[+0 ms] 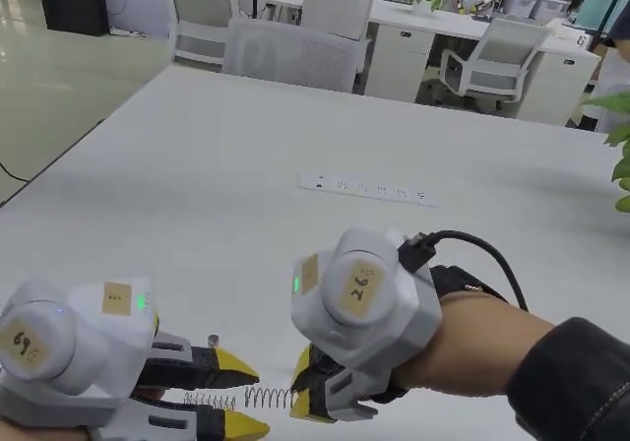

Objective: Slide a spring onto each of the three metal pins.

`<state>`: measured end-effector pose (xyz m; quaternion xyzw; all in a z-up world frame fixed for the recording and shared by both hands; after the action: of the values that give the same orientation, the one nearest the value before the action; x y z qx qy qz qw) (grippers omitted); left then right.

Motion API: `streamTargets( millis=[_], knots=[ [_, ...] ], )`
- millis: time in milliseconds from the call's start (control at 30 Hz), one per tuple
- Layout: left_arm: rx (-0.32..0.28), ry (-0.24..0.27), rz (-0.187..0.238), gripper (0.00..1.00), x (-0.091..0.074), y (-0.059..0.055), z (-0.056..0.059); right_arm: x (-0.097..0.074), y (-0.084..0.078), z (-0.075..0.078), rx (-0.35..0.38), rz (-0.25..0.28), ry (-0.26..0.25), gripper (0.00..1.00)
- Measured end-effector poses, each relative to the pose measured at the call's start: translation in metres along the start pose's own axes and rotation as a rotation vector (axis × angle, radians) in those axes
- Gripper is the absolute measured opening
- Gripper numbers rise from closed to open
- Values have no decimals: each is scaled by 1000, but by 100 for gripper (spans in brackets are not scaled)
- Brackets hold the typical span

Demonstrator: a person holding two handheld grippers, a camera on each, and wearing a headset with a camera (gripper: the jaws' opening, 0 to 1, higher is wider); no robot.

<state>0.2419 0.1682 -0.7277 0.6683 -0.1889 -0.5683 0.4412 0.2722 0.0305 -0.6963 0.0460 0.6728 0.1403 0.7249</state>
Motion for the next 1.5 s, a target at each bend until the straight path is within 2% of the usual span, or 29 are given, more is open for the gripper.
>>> streamTargets(
  millis=[233,633,1067,1333,1500],
  knots=[
    [1,-9,7,12,1,0,1,0,2,-2,-34,1,2,7],
    [14,-8,1,4,2,0,1,0,3,-3,-51,6,3,8],
    [26,-21,1,3,1,0,3,0,2,-4,-22,6,12,9],
    [22,-34,25,3,0,3,5,3,-1,-3,-9,4,24,12],
    [13,-47,62,3,-2,7,5,5,-2,-3,-6,4,32,11]
  ],
)
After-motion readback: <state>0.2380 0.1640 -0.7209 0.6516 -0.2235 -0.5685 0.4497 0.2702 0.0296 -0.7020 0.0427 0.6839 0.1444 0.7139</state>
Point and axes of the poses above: the centre of the closed fingertips' face, and the gripper's own axes: x roughly forward along the fingers, z roughly to its right, y roughly out of its top, the point moved 10 cm from there along -x, roughly backward along the fingers, and after that the axes turned 11 degrees about -z, right-handed, at the moved point
